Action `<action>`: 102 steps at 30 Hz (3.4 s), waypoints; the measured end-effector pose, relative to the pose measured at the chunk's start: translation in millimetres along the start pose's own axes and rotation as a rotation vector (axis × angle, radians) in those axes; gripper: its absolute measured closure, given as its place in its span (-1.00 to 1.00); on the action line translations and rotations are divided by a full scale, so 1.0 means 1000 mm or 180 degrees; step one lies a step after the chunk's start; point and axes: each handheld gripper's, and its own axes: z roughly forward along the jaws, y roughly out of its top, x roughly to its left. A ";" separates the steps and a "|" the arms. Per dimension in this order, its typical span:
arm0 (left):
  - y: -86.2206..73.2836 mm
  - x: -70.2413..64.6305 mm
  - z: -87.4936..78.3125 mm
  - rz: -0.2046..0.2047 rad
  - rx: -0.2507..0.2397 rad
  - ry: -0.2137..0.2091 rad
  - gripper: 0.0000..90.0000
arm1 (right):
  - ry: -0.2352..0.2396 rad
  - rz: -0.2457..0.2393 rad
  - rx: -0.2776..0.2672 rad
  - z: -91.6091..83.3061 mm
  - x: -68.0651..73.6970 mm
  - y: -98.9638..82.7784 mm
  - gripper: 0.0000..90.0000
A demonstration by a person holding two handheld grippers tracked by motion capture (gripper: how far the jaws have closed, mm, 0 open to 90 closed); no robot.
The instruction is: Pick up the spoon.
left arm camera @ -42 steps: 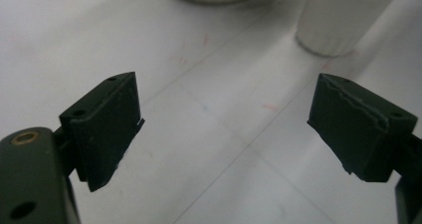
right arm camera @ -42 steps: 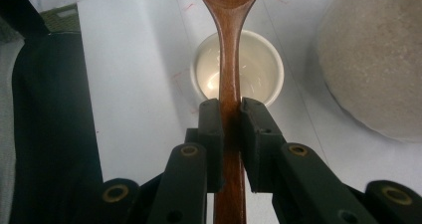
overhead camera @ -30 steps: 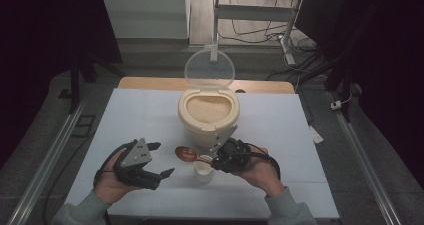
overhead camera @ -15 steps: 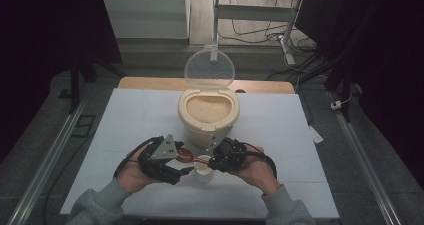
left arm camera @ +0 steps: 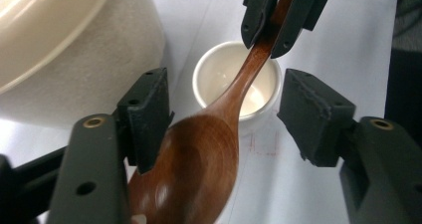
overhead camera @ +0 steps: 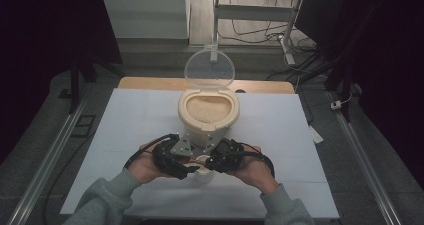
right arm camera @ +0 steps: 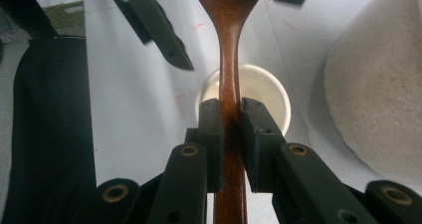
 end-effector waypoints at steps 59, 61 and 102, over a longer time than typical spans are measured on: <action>-0.006 -0.013 0.014 -0.0018 -0.0253 0.0444 0.85 | -0.1363 0.1709 -0.1771 -0.052 0.022 -0.073 -0.05; -0.005 -0.014 0.015 -0.0022 -0.0252 0.0457 0.85 | -0.1336 0.1774 -0.1767 -0.048 0.022 -0.074 -0.08; 0.012 -0.042 0.029 0.0221 -0.0339 0.1373 0.79 | -0.1040 0.3130 -0.2650 -0.014 0.017 -0.068 0.52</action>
